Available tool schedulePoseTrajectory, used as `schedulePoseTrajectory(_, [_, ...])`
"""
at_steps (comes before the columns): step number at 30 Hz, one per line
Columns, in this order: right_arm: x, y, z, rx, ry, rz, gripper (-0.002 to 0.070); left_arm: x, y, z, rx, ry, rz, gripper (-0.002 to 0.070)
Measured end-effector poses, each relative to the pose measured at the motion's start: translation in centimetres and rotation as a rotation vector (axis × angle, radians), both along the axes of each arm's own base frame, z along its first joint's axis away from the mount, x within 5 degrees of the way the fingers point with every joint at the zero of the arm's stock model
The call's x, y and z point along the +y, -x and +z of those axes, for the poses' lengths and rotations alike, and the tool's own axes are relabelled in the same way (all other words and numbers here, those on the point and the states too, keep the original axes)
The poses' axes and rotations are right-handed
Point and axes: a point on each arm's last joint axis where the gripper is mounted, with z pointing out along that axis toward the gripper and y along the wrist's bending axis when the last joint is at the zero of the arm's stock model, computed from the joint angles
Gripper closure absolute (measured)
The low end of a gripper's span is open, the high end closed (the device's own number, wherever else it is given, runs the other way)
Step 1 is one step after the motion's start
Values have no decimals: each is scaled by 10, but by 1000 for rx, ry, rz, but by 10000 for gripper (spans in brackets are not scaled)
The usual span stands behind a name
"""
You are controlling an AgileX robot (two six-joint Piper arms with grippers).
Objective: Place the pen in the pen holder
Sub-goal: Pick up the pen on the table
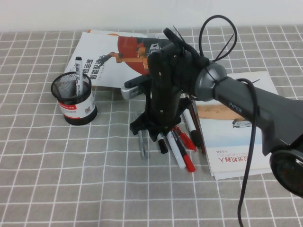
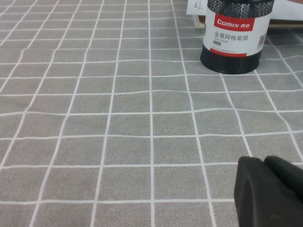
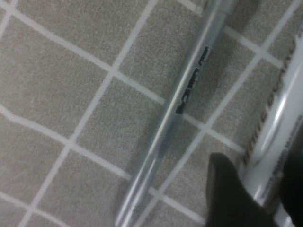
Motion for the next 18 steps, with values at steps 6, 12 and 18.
schedulePoseTrajectory(6, [2, -2, -12, 15, 13, 0, 448, 0, 0, 0, 0, 0, 0, 678])
schedulePoseTrajectory(12, [4, -1, -11, 7, 19, -3, 582, 0, 0, 0, 0, 0, 0, 678])
schedulePoseTrajectory(18, [18, 9, 29, -60, -169, -31, 577, 0, 0, 0, 0, 0, 0, 678])
